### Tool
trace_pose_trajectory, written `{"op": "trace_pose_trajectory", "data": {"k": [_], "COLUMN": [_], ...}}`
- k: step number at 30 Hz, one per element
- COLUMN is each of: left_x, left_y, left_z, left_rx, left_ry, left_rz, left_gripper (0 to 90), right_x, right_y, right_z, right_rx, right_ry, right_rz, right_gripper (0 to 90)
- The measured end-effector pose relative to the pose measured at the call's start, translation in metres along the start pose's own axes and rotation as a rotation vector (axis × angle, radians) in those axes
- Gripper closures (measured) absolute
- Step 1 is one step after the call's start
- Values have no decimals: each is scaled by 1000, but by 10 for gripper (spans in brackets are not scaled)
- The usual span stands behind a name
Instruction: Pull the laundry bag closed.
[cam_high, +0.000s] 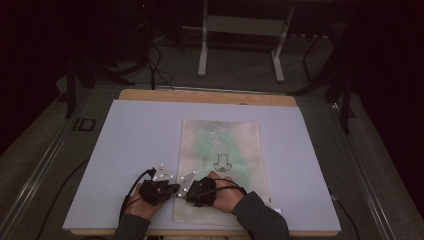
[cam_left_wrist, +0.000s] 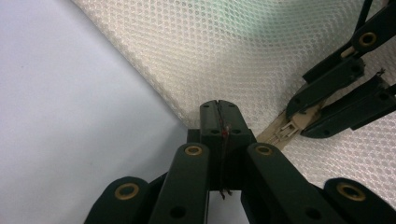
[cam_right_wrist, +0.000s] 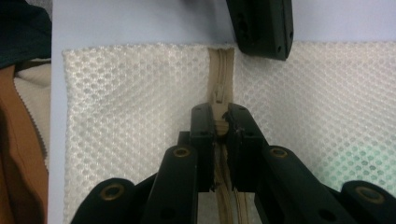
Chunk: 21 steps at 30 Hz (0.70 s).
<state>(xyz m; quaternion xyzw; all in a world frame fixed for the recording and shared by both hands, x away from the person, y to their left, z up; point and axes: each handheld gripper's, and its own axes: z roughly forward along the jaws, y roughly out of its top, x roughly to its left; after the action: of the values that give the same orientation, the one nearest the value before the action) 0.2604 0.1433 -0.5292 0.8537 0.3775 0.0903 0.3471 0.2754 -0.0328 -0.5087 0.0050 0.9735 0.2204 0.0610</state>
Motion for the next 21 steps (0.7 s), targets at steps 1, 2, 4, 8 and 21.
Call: {"op": "trace_pose_trajectory", "data": {"k": [1, 2, 4, 8, 21], "left_x": [0, 0, 0, 0, 0], "left_y": [0, 0, 0, -1, 0], "left_z": [0, 0, 0, 0, 0], "left_rx": [-1, -1, -4, -5, -4], "left_ry": [0, 0, 1, 2, 4], "left_rz": [0, 0, 0, 0, -2], "left_gripper": [895, 895, 895, 895, 894], "right_x": [0, 0, 0, 0, 0], "right_y": [-2, -2, -3, -6, -13], "right_z": [-1, -2, -2, -4, -8], "right_rx": [2, 3, 5, 15, 24], "right_ry": [0, 0, -1, -1, 0], "right_rz": [-3, 0, -2, -10, -10], "right_gripper": [824, 824, 824, 824, 824]}}
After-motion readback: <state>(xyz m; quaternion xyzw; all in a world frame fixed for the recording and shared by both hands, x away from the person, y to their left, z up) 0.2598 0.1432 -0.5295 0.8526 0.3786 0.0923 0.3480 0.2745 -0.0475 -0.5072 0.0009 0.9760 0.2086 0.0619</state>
